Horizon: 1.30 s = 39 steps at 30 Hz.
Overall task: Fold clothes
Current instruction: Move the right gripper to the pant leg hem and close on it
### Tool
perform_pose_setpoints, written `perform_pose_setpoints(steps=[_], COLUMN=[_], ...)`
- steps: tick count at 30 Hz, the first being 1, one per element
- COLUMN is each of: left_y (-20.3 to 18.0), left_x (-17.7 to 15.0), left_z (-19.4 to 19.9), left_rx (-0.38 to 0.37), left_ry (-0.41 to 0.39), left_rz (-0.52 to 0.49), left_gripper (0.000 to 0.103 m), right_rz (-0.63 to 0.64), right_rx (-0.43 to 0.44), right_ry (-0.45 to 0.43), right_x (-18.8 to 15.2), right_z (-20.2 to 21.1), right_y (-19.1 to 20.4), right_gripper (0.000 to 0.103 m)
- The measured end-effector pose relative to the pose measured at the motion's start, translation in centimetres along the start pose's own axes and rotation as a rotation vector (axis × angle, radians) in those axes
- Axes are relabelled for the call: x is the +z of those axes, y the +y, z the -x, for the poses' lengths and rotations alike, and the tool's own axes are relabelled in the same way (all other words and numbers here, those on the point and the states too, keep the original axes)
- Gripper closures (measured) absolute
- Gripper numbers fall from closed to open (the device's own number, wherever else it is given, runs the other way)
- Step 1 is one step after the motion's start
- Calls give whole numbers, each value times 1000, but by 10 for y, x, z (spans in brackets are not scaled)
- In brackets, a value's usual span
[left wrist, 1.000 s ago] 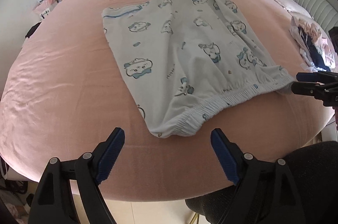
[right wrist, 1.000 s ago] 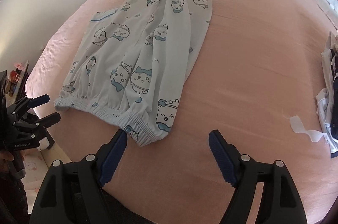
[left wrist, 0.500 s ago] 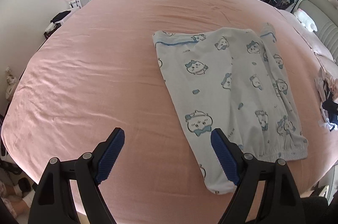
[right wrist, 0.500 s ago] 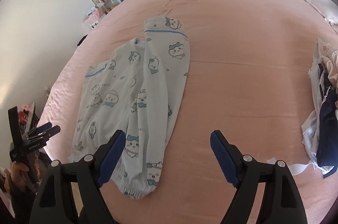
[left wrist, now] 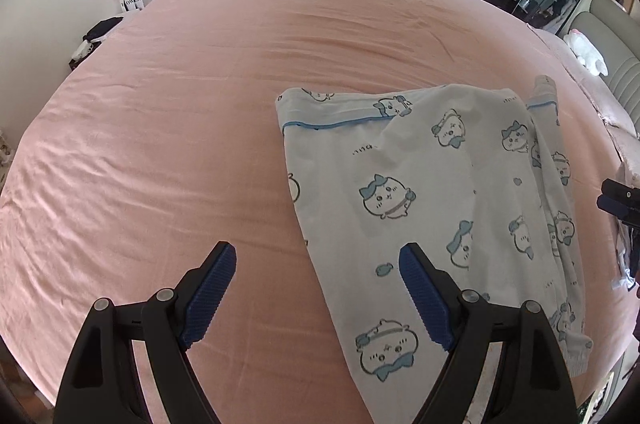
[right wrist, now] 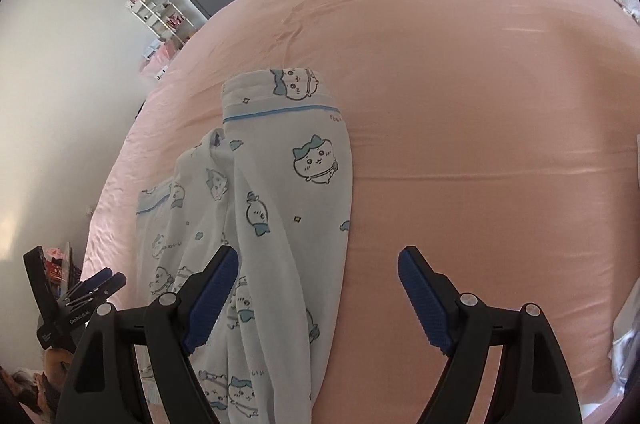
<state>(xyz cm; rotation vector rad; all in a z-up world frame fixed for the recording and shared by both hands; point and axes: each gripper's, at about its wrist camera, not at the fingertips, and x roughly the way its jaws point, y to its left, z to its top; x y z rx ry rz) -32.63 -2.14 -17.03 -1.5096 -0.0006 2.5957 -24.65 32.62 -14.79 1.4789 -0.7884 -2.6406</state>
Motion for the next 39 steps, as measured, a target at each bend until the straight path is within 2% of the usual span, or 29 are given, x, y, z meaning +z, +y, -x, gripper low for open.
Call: perform_pose_setpoints(steps=[2,6,14,25,36,38,39], left_y=[4,9,11,7,-11,-12,-12], left_x=[9,27,44,57,62,62,62], left_z=[-9,-26,-46,-58,-69,-67,-65], left_rx=[-10,-63,-62,-129,-166,-187,-198], left_ry=[7,14,21,16,18,11,6], left_rz=[13,32,46,55,21,21,19], left_gripper=[19,19,19,19,19,20,20], right_rz=[-1,-52,-167,-150,-171,-168,-167], right_rx=[-16,34,133,175,227,229,231], right_ry=[-8,10,24,30,34,35,35], right_x=[6,18,27,38,41,41,41], right_z=[-9,-27,-53,-73,-88,-90,-91], right_y=[0,-9,-25,-16,-21,-22,-23], right_gripper=[21,21,21,22,37,48,50])
